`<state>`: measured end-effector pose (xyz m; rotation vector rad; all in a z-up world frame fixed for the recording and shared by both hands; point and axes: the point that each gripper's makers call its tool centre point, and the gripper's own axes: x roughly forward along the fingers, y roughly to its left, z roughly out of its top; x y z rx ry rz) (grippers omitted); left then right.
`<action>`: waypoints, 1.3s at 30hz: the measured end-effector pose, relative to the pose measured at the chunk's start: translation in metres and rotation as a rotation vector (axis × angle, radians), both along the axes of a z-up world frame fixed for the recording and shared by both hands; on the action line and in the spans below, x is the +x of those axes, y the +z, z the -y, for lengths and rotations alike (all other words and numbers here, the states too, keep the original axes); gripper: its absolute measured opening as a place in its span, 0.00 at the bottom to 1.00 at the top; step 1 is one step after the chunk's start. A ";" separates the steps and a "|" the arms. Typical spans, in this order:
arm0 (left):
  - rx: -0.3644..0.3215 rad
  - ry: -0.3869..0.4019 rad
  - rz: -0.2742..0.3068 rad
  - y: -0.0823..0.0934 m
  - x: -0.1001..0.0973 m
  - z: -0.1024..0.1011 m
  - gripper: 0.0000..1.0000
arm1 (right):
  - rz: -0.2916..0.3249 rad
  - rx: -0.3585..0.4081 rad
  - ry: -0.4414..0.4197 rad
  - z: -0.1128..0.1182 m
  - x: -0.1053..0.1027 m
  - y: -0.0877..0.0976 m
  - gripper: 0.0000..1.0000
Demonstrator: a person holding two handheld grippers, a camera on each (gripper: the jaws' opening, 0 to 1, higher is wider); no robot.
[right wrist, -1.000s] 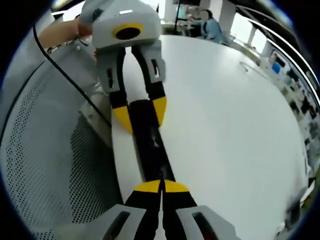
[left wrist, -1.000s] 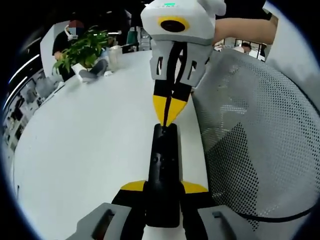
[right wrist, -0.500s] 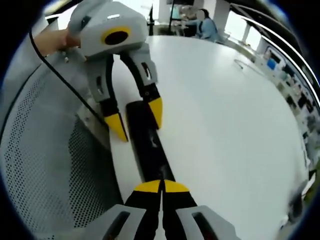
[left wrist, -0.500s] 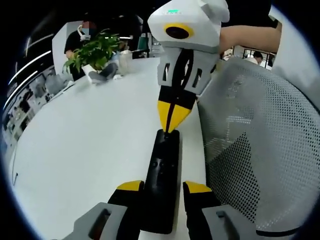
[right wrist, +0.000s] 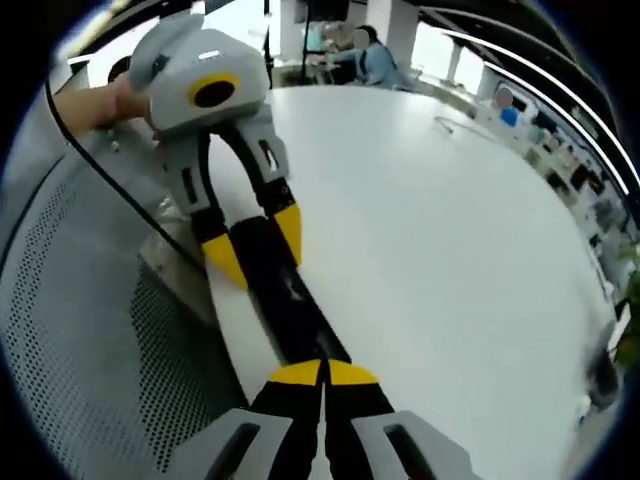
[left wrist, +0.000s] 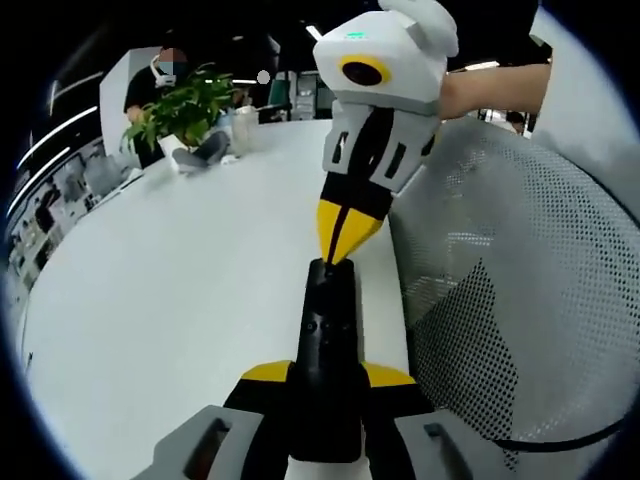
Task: Press the specified remote control buttons in sequence, fully releasing each button before pressing the next.
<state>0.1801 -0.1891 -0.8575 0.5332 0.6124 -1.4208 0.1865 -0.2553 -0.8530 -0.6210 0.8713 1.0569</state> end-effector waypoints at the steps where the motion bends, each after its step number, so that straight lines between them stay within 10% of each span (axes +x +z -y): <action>1: -0.004 -0.004 0.002 0.000 0.000 0.000 0.25 | 0.004 -0.002 0.015 0.000 0.000 0.000 0.00; 39: -0.010 -0.017 0.001 -0.002 -0.003 0.002 0.25 | -0.059 -0.081 0.187 -0.012 -0.006 -0.001 0.00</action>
